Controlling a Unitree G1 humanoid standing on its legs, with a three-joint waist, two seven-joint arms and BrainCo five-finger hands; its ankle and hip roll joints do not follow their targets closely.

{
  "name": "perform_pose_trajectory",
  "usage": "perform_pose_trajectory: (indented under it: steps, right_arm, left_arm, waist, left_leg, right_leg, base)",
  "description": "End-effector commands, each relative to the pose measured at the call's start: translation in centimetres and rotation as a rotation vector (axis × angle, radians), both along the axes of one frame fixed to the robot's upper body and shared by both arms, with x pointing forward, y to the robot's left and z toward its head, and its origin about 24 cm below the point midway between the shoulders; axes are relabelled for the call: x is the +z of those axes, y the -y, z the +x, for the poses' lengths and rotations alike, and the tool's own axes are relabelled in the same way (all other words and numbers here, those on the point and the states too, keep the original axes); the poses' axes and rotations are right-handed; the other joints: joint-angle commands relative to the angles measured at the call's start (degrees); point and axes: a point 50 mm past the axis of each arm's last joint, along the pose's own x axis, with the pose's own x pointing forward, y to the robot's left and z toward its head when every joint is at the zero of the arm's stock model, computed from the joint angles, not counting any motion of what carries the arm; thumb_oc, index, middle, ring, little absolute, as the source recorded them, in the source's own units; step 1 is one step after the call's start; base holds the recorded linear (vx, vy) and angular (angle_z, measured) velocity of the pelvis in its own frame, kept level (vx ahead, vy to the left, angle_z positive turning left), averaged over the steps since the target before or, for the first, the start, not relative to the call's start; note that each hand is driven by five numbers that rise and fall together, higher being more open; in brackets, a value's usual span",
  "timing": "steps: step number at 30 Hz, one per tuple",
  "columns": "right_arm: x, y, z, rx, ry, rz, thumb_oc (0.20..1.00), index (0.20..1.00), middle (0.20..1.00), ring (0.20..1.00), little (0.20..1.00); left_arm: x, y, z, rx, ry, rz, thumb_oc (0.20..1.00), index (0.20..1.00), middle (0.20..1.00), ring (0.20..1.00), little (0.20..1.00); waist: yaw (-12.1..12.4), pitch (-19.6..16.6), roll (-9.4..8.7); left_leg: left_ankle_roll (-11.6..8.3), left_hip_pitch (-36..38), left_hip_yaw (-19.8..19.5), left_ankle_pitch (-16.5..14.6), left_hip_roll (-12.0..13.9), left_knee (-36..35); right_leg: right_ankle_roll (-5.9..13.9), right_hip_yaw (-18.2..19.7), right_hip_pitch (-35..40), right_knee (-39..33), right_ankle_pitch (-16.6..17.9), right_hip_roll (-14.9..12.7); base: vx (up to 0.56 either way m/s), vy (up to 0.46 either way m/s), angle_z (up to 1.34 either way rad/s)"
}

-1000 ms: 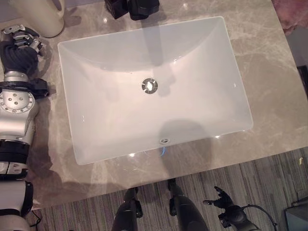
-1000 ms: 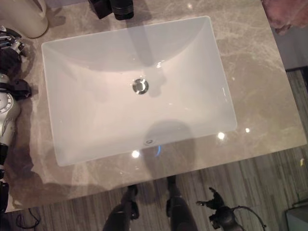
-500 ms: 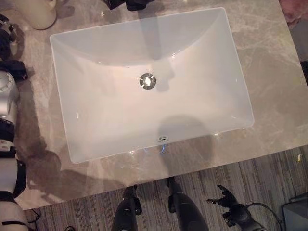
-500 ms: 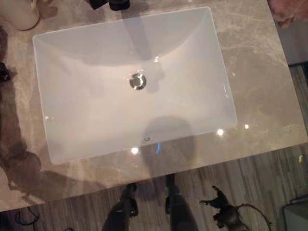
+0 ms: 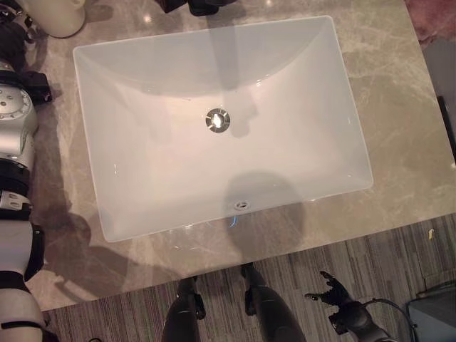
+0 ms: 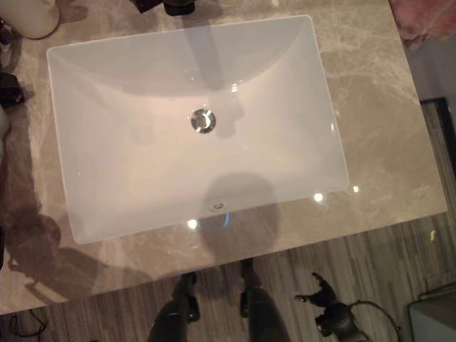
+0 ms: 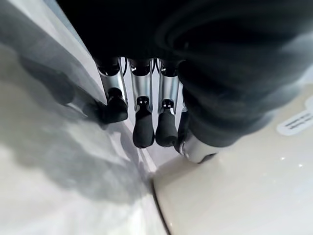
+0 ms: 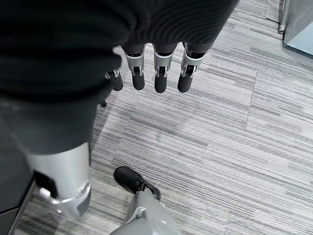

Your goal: Put brush and paste in cup on sink, flatten towel.

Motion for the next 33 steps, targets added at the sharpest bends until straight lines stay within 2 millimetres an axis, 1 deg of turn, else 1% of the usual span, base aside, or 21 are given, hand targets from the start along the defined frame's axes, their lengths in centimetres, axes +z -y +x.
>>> perform_pose_trajectory:
  steps: [1,5,7,10,12,15,19,20,25,27,30,31,33]
  right_arm:
    - [0.3,0.3,-0.1,-0.008,0.018,0.011,1.000,1.000,1.000,1.000,1.000]
    - [0.2,0.6,-0.4,-0.022,0.011,0.009,1.000,1.000,1.000,1.000,1.000]
    - [0.2,0.7,-0.5,-0.028,0.010,0.010,1.000,1.000,1.000,1.000,1.000]
    - [-0.2,1.0,-1.3,-0.045,-0.021,0.002,1.000,1.000,1.000,1.000,1.000]
    - [-0.6,1.2,-2.0,-0.058,-0.050,-0.004,1.000,1.000,1.000,1.000,1.000]
    - [-0.9,1.3,-2.4,-0.069,-0.069,-0.007,1.000,1.000,1.000,1.000,1.000]
    - [-0.8,1.0,-2.3,-0.062,-0.059,0.004,1.000,1.000,1.000,1.000,1.000]
    - [-0.7,0.9,-2.1,-0.058,-0.045,0.012,1.000,1.000,1.000,1.000,1.000]
    - [-0.5,0.4,-1.7,-0.048,-0.022,0.026,1.000,1.000,1.000,1.000,1.000]
    - [-0.6,0.3,-1.7,-0.043,-0.026,0.024,1.000,1.000,1.000,1.000,1.000]
    - [-0.7,0.3,-1.9,-0.042,-0.032,0.022,1.000,1.000,1.000,1.000,1.000]
    - [-0.8,0.3,-2.0,-0.040,-0.036,0.021,1.000,1.000,1.000,1.000,1.000]
    - [-0.9,0.4,-2.2,-0.043,-0.044,0.015,1.000,1.000,1.000,1.000,1.000]
  left_arm:
    - [-3.5,2.2,2.3,-0.036,-0.154,0.039,0.200,0.200,0.200,0.200,0.200]
    - [-2.6,3.2,2.6,-0.058,-0.141,0.072,0.200,0.200,0.200,0.200,0.200]
    - [-2.4,3.4,2.7,-0.059,-0.138,0.078,0.200,0.200,0.200,0.200,0.200]
    - [-1.7,4.0,2.9,-0.063,-0.127,0.102,0.200,0.200,0.200,0.200,0.200]
    - [-1.7,4.4,3.1,-0.072,-0.133,0.107,0.200,0.200,0.200,0.200,0.200]
    - [-1.6,5.0,3.5,-0.079,-0.142,0.126,0.200,0.200,0.200,0.200,0.200]
    - [-1.9,5.7,3.9,-0.087,-0.156,0.126,0.200,0.200,0.200,0.200,0.200]
    - [-2.0,6.1,4.1,-0.096,-0.159,0.122,0.200,0.200,0.200,0.200,0.200]
    - [-2.4,6.5,4.4,-0.088,-0.175,0.120,0.200,0.200,0.200,0.200,0.200]
    - [-2.6,6.3,4.5,-0.070,-0.187,0.123,0.200,0.200,0.200,0.200,0.200]
    - [-2.8,5.9,4.5,-0.008,-0.215,0.161,0.200,0.200,0.200,0.200,0.200]
    - [-3.3,5.2,4.5,0.026,-0.235,0.148,0.200,0.200,0.200,0.200,0.200]
    - [-3.6,5.0,4.5,0.039,-0.242,0.141,0.200,0.200,0.200,0.200,0.200]
  waist:
    - [-1.5,0.0,-1.41]
    - [-1.8,0.1,-1.47]
    - [-1.9,0.1,-1.46]
    - [-2.2,0.2,-1.37]
    - [-2.2,0.2,-1.25]
    - [-2.4,0.1,-1.16]
    - [-2.6,0.0,-1.13]
    - [-2.8,-0.1,-1.09]
    - [-3.1,0.0,-1.10]
    - [-3.0,0.0,-1.09]
    - [-3.0,0.0,-1.08]
    - [-2.8,-0.1,-1.12]
    - [-2.7,0.0,-1.10]
  left_leg:
    - [-1.10,1.4,-3.3,-0.9,0.0,0.1]
    - [-1.17,1.0,-3.3,-0.8,0.0,0.1]
    - [-1.17,1.0,-3.2,-0.7,0.0,0.1]
    - [-1.18,0.8,-3.3,-0.7,0.0,0.1]
    - [-1.20,0.8,-3.3,-0.7,0.0,0.1]
    - [-1.20,0.6,-3.2,-0.7,0.0,0.1]
    - [-1.19,0.3,-3.1,-0.6,0.0,0.1]
    - [-1.26,0.1,-3.0,-0.6,0.0,0.1]
    - [-1.30,0.0,-2.7,-0.6,0.1,0.1]
    - [-1.29,0.0,-2.7,-0.6,0.1,0.1]
    - [-1.30,0.3,-2.7,-0.7,0.2,0.1]
    - [-1.32,0.7,-2.6,-0.8,0.2,0.1]
    - [-1.31,0.9,-2.6,-0.8,0.2,0.1]
  right_leg:
    - [4.31,2.2,-1.0,-0.1,3.4,-2.0]
    - [4.36,2.4,-1.4,-0.1,3.6,-1.9]
    - [4.38,2.4,-1.5,-0.1,3.6,-1.9]
    - [4.47,2.3,-1.6,-0.1,3.7,-2.0]
    - [4.44,2.2,-1.6,-0.1,3.8,-2.1]
    - [4.43,2.2,-1.9,-0.1,3.8,-2.1]
    - [4.39,2.3,-2.3,-0.1,3.9,-2.1]
    - [4.41,2.2,-2.4,-0.1,3.9,-2.1]
    - [4.43,2.3,-2.6,-0.1,4.0,-2.1]
    - [4.42,2.2,-2.6,-0.1,4.0,-2.1]
    - [4.33,2.0,-2.3,-0.1,3.9,-2.0]
    - [4.30,1.9,-2.0,-0.1,3.8,-2.0]
    - [4.29,1.8,-1.8,-0.1,3.8,-2.0]
  base:
    - [0.00,0.000,0.00]
    - [0.00,0.000,0.00]
    - [0.00,0.000,0.00]
    - [0.00,0.000,0.00]
    - [0.00,0.000,0.00]
    - [0.00,0.000,0.00]
    - [0.00,0.000,0.00]
    - [0.00,0.000,0.00]
    - [0.00,0.000,0.00]
    - [0.00,0.000,0.00]
    - [0.00,0.000,0.00]
    - [0.00,0.000,0.00]
    - [0.00,0.000,0.00]
